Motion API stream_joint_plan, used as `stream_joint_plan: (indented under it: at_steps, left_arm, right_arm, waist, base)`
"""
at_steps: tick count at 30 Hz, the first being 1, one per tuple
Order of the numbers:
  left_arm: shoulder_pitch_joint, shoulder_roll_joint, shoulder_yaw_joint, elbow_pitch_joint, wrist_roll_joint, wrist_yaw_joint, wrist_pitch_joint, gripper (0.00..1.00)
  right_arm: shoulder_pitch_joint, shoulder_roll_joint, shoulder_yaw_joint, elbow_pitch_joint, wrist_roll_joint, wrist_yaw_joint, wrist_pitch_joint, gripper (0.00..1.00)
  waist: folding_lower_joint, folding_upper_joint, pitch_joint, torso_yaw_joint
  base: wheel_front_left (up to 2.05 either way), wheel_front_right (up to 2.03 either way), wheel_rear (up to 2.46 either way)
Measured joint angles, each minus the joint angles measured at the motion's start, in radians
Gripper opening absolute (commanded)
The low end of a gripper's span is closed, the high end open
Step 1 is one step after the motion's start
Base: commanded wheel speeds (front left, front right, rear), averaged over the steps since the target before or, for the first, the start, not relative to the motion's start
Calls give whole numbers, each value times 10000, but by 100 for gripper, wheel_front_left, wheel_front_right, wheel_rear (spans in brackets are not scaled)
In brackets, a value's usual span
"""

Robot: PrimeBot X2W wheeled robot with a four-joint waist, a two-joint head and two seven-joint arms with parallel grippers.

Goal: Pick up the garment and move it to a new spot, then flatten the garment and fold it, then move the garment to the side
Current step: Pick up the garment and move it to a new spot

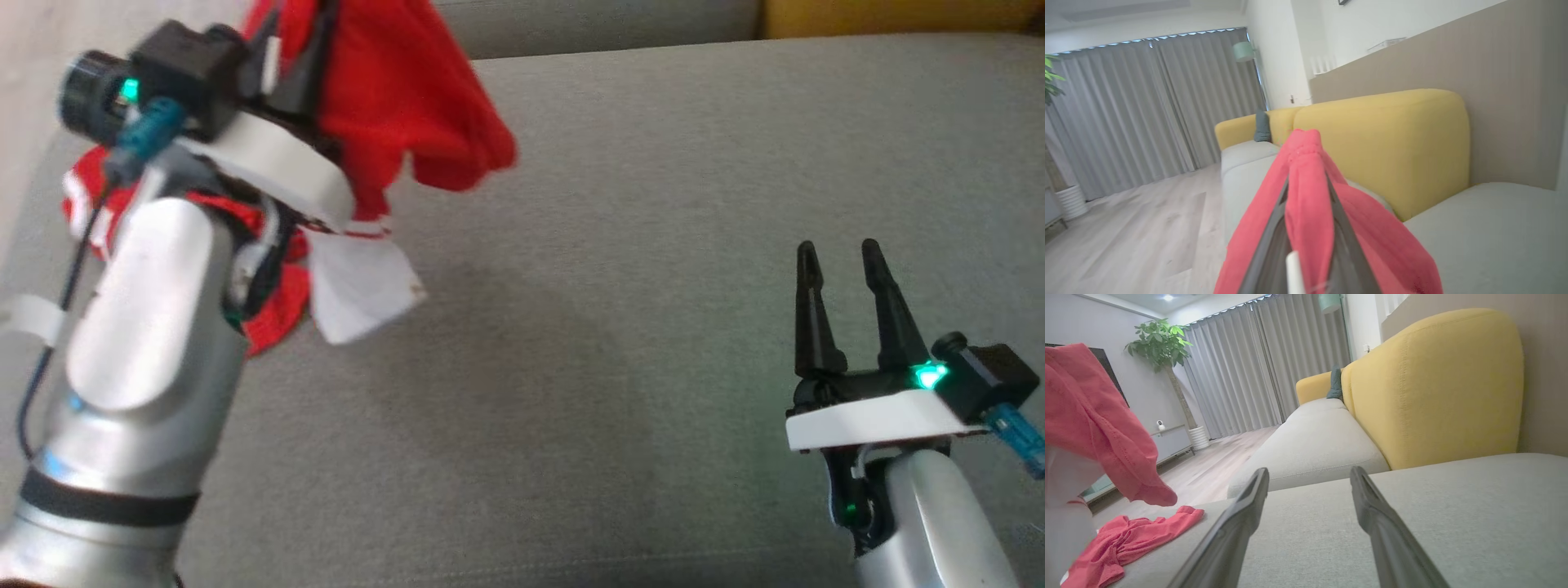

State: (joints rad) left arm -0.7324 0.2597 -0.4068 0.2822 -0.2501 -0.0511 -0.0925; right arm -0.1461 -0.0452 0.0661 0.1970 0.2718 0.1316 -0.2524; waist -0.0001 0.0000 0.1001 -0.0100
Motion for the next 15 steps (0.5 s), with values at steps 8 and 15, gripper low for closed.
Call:
stream_joint_plan:
  at_steps: [8, 15]
  left_arm:
    - [344, -713, -1053, -800, -75, -33, 658, 0]
    - [296, -1511, -1732, 535, 21, -81, 401, 0]
  right_arm:
    - [-85, 6, -207, -79, -2, -2, 0, 100]
    - [-336, 4, -399, -395, 249, 0, 0, 100]
  waist:
    - [0, 0, 131, -1319]
    - [0, 0, 466, -2524]
  base:
    - [0, 0, 0]
    - [0, 0, 0]
